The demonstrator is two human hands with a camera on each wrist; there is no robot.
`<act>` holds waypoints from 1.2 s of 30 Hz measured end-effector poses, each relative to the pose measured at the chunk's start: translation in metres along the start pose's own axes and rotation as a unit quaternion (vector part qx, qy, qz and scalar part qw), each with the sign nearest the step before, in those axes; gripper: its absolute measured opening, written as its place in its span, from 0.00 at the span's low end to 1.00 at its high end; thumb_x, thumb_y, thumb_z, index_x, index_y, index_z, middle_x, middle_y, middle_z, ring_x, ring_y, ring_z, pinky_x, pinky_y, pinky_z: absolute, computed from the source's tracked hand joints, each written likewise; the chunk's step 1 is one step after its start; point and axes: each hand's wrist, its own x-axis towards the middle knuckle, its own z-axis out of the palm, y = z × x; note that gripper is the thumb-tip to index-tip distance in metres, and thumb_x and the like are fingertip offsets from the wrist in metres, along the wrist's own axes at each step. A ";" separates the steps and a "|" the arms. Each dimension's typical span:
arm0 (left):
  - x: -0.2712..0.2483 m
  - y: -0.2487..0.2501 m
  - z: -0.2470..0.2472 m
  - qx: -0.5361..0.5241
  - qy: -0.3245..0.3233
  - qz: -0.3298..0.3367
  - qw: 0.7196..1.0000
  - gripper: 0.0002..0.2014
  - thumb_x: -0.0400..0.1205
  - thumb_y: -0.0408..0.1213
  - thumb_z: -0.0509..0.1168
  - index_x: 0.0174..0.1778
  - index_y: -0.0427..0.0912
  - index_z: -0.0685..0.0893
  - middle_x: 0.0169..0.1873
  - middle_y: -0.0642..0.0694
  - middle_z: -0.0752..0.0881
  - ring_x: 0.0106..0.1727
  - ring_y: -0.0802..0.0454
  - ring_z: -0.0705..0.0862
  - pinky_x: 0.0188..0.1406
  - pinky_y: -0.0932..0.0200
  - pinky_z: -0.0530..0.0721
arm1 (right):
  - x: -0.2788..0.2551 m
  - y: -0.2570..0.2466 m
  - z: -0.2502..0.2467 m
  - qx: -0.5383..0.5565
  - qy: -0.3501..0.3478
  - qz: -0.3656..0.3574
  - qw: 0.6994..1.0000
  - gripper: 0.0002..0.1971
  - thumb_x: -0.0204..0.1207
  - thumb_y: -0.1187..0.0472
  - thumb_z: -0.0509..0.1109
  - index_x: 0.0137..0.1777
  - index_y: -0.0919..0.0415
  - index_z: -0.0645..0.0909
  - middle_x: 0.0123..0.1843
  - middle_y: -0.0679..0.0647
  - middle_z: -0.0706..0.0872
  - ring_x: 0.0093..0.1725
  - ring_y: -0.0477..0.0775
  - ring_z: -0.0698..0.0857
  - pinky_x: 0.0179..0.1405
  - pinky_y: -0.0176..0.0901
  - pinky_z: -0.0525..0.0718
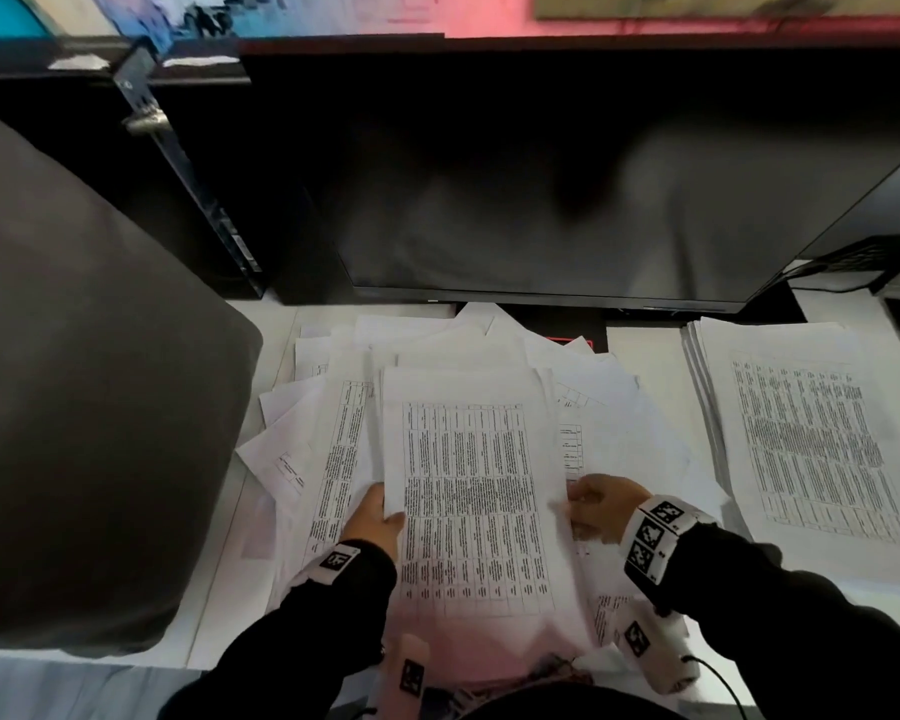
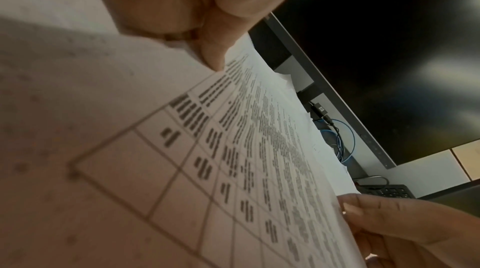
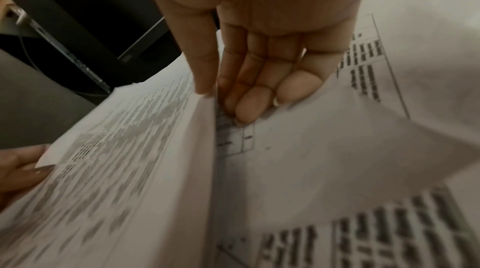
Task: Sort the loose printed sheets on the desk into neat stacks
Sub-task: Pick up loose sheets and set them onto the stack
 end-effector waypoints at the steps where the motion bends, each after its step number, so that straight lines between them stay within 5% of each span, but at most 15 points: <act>1: 0.001 -0.002 -0.001 -0.006 -0.001 0.013 1.000 0.18 0.84 0.31 0.56 0.71 0.43 0.69 0.65 0.44 0.80 0.63 0.47 0.78 0.69 0.52 0.71 | -0.001 -0.001 -0.002 0.007 -0.009 -0.009 1.000 0.09 0.73 0.61 0.73 0.51 0.60 0.79 0.35 0.53 0.84 0.29 0.46 0.85 0.30 0.33 0.81; 7: 0.000 0.006 -0.006 -0.016 -0.037 0.076 0.996 0.11 0.84 0.31 0.56 0.61 0.45 0.74 0.51 0.51 0.81 0.63 0.48 0.79 0.62 0.58 0.72 | -0.003 -0.015 -0.009 0.187 -0.025 -0.030 0.982 0.23 0.75 0.67 0.69 0.68 0.55 0.67 0.53 0.59 0.85 0.54 0.62 0.84 0.55 0.59 0.83; 10: -0.005 0.019 -0.012 -0.055 -0.040 0.087 0.994 0.14 0.83 0.31 0.58 0.63 0.47 0.75 0.52 0.53 0.82 0.64 0.49 0.79 0.68 0.54 0.72 | -0.002 -0.021 -0.012 0.095 0.051 -0.080 0.991 0.21 0.76 0.61 0.69 0.68 0.59 0.72 0.60 0.63 0.85 0.60 0.65 0.83 0.62 0.66 0.80; 15: -0.021 0.051 -0.023 -0.123 0.024 0.151 0.981 0.22 0.81 0.29 0.62 0.67 0.54 0.69 0.59 0.56 0.81 0.65 0.50 0.80 0.73 0.48 0.72 | -0.034 -0.055 -0.021 0.037 0.123 -0.166 0.978 0.16 0.80 0.64 0.63 0.67 0.60 0.75 0.57 0.50 0.83 0.60 0.51 0.80 0.67 0.47 0.76; 19: -0.046 0.085 -0.025 -0.143 0.086 0.192 0.967 0.28 0.85 0.36 0.55 0.80 0.49 0.53 0.76 0.50 0.66 0.79 0.51 0.62 0.72 0.63 0.56 | -0.060 -0.074 -0.021 0.077 0.184 -0.244 0.949 0.16 0.81 0.67 0.60 0.67 0.56 0.73 0.54 0.48 0.85 0.57 0.50 0.81 0.66 0.46 0.76; 24: -0.066 0.103 -0.019 -0.181 0.126 0.282 0.934 0.20 0.84 0.31 0.56 0.71 0.50 0.63 0.63 0.55 0.77 0.67 0.55 0.76 0.65 0.62 0.69 | -0.077 -0.080 -0.021 0.118 0.205 -0.307 0.922 0.19 0.81 0.66 0.59 0.70 0.52 0.70 0.45 0.35 0.80 0.46 0.32 0.78 0.50 0.27 0.74; 28: -0.069 0.100 -0.016 -0.190 0.116 0.276 0.935 0.23 0.82 0.30 0.60 0.69 0.54 0.62 0.57 0.58 0.78 0.55 0.61 0.78 0.61 0.62 0.72 | -0.074 -0.067 -0.019 0.135 0.202 -0.294 0.924 0.18 0.79 0.65 0.64 0.65 0.47 0.70 0.50 0.38 0.83 0.52 0.37 0.81 0.60 0.44 0.79; 32: -0.061 0.092 -0.016 -0.174 0.116 0.248 0.946 0.25 0.78 0.35 0.68 0.67 0.52 0.64 0.56 0.56 0.81 0.55 0.58 0.81 0.64 0.55 0.77 | -0.074 -0.060 -0.016 0.116 0.198 -0.273 0.934 0.19 0.78 0.64 0.65 0.69 0.54 0.72 0.48 0.34 0.81 0.54 0.44 0.80 0.59 0.41 0.74; 36: -0.060 0.091 -0.015 -0.183 0.080 0.216 0.956 0.26 0.80 0.36 0.65 0.70 0.53 0.62 0.51 0.66 0.77 0.61 0.59 0.74 0.63 0.63 0.70 | -0.074 -0.059 -0.016 0.070 0.195 -0.246 0.947 0.16 0.80 0.62 0.63 0.67 0.56 0.75 0.51 0.43 0.82 0.55 0.46 0.79 0.62 0.43 0.75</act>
